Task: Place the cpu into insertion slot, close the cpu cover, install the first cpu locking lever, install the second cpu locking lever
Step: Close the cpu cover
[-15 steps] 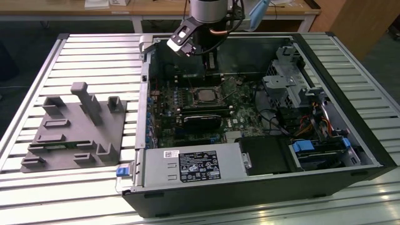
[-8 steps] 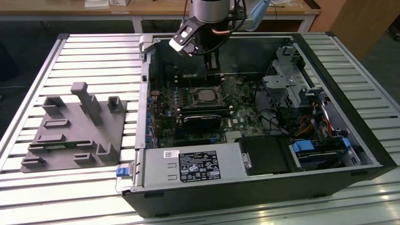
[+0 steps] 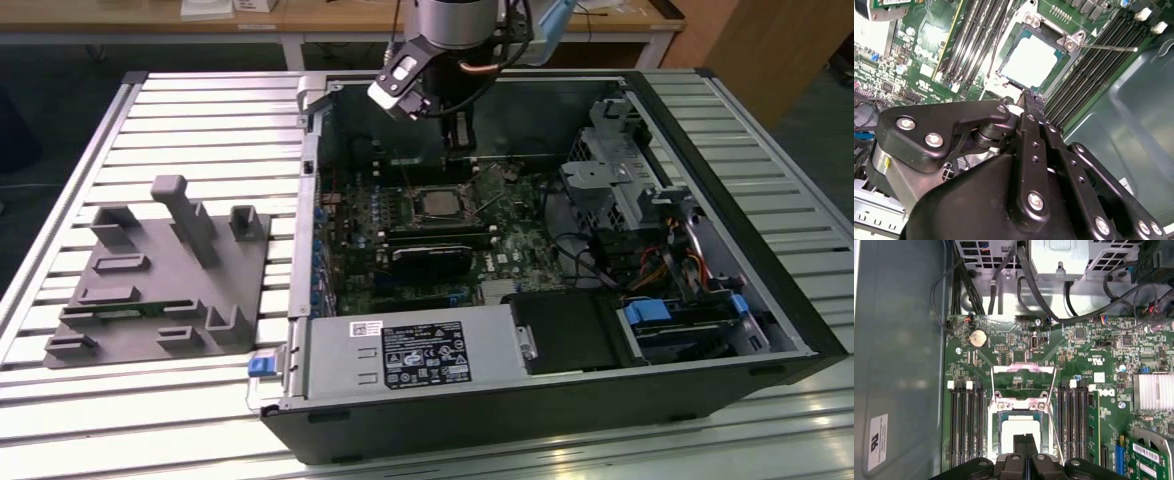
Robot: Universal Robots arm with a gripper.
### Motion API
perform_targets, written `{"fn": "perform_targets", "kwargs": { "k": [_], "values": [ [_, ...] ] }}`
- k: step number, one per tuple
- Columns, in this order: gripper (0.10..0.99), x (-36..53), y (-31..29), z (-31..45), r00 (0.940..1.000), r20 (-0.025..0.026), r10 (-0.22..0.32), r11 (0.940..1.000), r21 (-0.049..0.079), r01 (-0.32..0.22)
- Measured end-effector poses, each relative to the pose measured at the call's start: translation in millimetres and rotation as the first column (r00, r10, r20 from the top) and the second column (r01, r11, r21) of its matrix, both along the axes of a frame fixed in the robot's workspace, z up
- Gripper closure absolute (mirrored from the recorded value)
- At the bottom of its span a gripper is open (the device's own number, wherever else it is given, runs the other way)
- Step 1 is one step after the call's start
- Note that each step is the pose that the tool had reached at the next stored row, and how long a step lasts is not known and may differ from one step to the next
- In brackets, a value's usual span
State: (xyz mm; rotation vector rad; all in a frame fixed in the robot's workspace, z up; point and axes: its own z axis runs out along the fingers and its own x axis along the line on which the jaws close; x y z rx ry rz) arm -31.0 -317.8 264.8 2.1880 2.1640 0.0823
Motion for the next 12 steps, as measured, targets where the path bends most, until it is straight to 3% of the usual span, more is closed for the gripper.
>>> {"fn": "perform_targets", "kwargs": {
  "k": [12],
  "values": [
    [0.980, 22.1, 0.0, 0.0, 1.0000, -0.0006, 0.000, 1.0000, 0.000, 0.000]
  ]
}}
